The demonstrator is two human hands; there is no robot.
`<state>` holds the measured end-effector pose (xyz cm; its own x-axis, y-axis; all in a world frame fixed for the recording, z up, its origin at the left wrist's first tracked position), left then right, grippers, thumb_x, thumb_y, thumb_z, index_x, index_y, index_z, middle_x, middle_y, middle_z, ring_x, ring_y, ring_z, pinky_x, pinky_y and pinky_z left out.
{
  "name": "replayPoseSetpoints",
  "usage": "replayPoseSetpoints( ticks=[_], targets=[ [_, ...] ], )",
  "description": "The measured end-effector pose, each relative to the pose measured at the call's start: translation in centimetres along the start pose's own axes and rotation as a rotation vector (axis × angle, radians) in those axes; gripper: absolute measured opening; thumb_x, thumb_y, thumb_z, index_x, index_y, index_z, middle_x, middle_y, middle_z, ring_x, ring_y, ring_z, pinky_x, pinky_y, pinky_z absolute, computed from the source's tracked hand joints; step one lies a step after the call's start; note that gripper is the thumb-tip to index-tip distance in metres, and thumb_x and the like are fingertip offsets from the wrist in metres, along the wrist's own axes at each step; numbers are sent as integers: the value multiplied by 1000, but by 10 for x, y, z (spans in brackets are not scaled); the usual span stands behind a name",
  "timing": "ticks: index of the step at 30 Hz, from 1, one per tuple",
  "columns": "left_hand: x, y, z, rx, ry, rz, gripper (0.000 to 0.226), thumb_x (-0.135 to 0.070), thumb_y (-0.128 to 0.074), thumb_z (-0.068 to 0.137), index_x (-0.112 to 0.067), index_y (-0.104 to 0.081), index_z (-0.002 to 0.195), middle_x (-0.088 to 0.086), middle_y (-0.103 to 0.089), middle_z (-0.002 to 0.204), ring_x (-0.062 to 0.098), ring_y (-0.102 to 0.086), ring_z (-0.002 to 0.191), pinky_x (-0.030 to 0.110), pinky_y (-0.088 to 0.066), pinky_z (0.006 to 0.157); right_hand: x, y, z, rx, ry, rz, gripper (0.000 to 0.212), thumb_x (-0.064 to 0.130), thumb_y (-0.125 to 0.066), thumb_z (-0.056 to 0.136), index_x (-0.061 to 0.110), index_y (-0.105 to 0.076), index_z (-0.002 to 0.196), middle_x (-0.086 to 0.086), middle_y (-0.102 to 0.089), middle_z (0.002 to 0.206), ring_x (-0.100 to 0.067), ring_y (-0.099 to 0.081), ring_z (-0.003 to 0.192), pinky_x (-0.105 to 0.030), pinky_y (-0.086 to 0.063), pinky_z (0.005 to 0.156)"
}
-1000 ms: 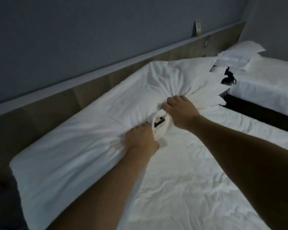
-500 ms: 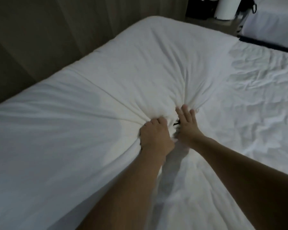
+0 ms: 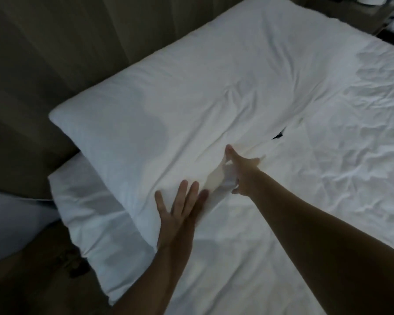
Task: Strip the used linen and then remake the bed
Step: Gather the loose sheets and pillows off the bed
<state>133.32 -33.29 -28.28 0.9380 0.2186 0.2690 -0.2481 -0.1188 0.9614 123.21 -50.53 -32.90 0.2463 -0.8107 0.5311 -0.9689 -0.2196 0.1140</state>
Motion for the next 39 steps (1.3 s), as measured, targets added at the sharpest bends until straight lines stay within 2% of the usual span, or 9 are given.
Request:
replayPoseSetpoints(
  ticks=[3,6,9,14,18,21,24,32,39],
  targets=[
    [11,1,14,-79,-48,-37,95,-28,-69,81,-27,-9,154,11,-7,159,38,-8,144,79,-10,102,-9,-18,-7,42,-38,-4,105,73,-71,63,18,-34,144,-12,-49,137,-40,-53,120,-55,-56,76],
    [36,36,20,-283,-91,-46,58,-21,-46,87,-35,-43,143,17,-42,144,41,-44,120,60,-36,92,4,-38,-7,109,64,-56,61,58,-52,86,19,-53,132,-11,-54,136,-37,-56,119,-52,-51,93],
    [59,47,14,-358,-8,-80,54,-18,-35,89,-37,-51,137,25,-53,129,41,-54,99,50,-40,85,5,-44,-7,21,123,34,42,43,-53,85,20,-60,120,-11,-58,128,-34,-61,103,-41,-57,66],
    [2,-32,13,-84,-84,-14,48,-6,-26,99,-26,-50,135,28,-59,115,39,-55,91,47,-42,83,-33,-21,0,-188,156,-115,63,40,-36,102,5,-17,151,-13,-36,150,-34,-40,133,-42,-35,106],
    [-8,-42,11,130,-130,48,54,-13,-28,92,-18,-49,141,28,-45,126,44,-43,108,55,-33,97,-31,-8,-22,-82,176,-273,44,14,-38,100,-4,-38,140,-24,-44,142,-39,-45,128,-38,-42,90],
    [-9,-26,-13,277,-135,62,62,-20,-27,96,-8,-12,155,28,-12,152,50,-13,137,62,-7,115,-40,21,-80,-102,224,-414,44,12,-40,98,-4,-38,138,-24,-48,136,-38,-52,117,-32,-42,81],
    [-21,30,-45,448,-139,-63,60,-27,-32,100,-8,-15,154,21,-15,156,40,-15,143,54,-3,119,-49,61,-158,-133,302,-539,58,19,-45,94,8,-26,148,-16,-41,146,-31,-51,122,-33,-45,96],
    [-85,282,-149,103,-134,-307,57,-27,-38,94,-17,-25,150,7,-27,154,28,-24,140,46,-6,120,-84,214,-397,-287,647,-813,60,19,-46,94,15,-26,150,-6,-31,154,-25,-38,137,-37,-32,111],
    [-180,377,-271,55,-263,-290,60,-27,-39,93,-18,-25,150,5,-28,154,26,-24,141,48,-4,121,-179,374,-521,-466,635,-898,61,18,-49,92,14,-28,149,-8,-34,152,-25,-40,134,-35,-33,107]
  ],
)
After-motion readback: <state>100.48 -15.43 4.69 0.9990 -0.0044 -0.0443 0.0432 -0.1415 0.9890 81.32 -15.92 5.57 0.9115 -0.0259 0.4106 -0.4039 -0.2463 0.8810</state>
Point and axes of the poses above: each hand's wrist, its own z-axis towards the middle knuckle, its own y-axis out of the back of the hand, x = y × z, the point moved 9 cm from there along z, towards the middle knuckle
